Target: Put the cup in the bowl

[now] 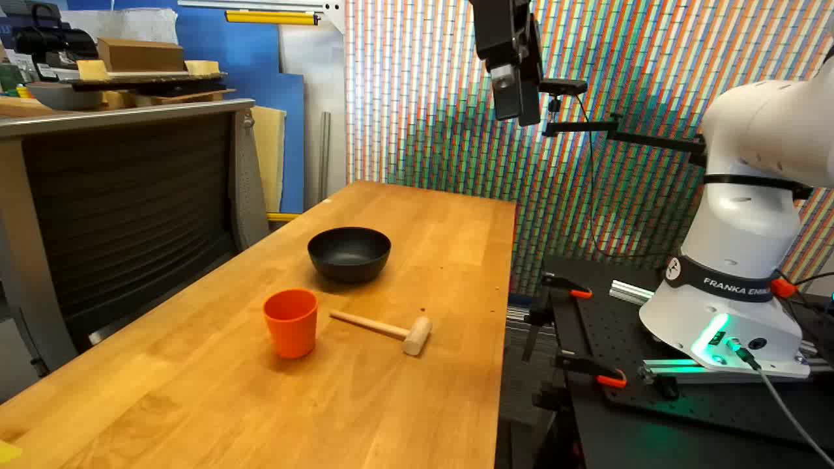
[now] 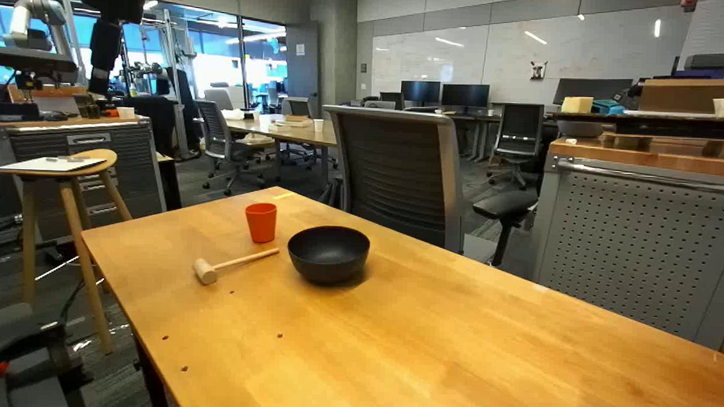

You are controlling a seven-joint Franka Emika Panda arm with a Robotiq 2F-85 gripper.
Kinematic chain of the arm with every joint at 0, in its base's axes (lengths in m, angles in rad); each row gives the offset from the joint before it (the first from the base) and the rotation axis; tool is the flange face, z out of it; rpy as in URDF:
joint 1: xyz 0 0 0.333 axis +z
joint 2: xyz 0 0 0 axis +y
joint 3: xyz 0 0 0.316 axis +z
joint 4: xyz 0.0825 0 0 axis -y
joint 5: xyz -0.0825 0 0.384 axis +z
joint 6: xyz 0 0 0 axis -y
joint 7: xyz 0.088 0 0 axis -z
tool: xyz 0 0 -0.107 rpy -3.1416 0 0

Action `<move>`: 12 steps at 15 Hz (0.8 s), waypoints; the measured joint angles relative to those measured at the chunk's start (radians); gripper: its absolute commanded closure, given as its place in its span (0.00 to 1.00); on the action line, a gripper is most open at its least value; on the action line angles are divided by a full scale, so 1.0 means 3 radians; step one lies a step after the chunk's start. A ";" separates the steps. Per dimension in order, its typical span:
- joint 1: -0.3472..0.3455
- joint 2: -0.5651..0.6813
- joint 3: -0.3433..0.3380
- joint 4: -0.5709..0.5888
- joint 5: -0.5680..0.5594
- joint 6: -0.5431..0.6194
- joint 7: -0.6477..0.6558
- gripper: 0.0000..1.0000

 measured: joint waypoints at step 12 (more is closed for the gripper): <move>-0.0129 0.1501 -0.0016 0.0539 -0.0441 0.0983 0.0011 0.00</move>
